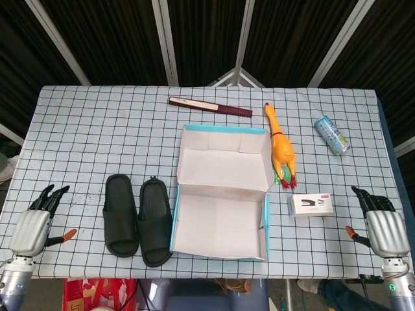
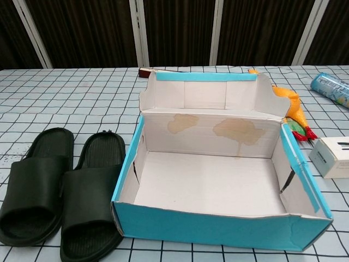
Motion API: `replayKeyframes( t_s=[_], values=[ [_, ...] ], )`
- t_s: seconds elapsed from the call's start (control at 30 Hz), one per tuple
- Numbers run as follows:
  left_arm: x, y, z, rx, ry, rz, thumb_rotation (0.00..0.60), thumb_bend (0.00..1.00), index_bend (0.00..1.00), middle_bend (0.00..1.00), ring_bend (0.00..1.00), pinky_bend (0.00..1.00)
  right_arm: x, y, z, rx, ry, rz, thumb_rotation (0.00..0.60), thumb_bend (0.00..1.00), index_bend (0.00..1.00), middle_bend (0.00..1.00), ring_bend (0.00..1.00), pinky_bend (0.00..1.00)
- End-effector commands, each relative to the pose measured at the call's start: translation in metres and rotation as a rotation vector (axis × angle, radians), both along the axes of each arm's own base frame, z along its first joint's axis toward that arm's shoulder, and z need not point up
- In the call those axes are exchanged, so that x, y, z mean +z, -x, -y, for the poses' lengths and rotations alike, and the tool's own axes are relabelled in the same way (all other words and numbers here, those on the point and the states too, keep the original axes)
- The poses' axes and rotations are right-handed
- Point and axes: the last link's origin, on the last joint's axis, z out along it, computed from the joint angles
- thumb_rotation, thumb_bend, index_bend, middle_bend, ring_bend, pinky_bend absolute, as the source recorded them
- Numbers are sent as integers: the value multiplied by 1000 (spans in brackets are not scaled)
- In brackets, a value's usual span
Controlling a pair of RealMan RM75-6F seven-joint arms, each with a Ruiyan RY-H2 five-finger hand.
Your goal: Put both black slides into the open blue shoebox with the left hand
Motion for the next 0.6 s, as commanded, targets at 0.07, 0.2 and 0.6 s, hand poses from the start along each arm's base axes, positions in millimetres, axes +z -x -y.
replayKeyframes(
  t_s=[0.07,0.2,0.6],
  values=[
    [-50,-24,9,-98,34,-113,569,70,111,138,63,97,0,1,0,-2,-4,2,600,226,132,206,241,201],
    [-75,-36,18,-121,98,-134,424,40,113,115,58,62,0,1,2,-1,-10,4,600,226,132,206,241,201],
    [-104,-61,40,-43,63,-136,372,34,114,134,57,51,2,3,5,-2,-15,19,600,226,132,206,241,201]
  ],
)
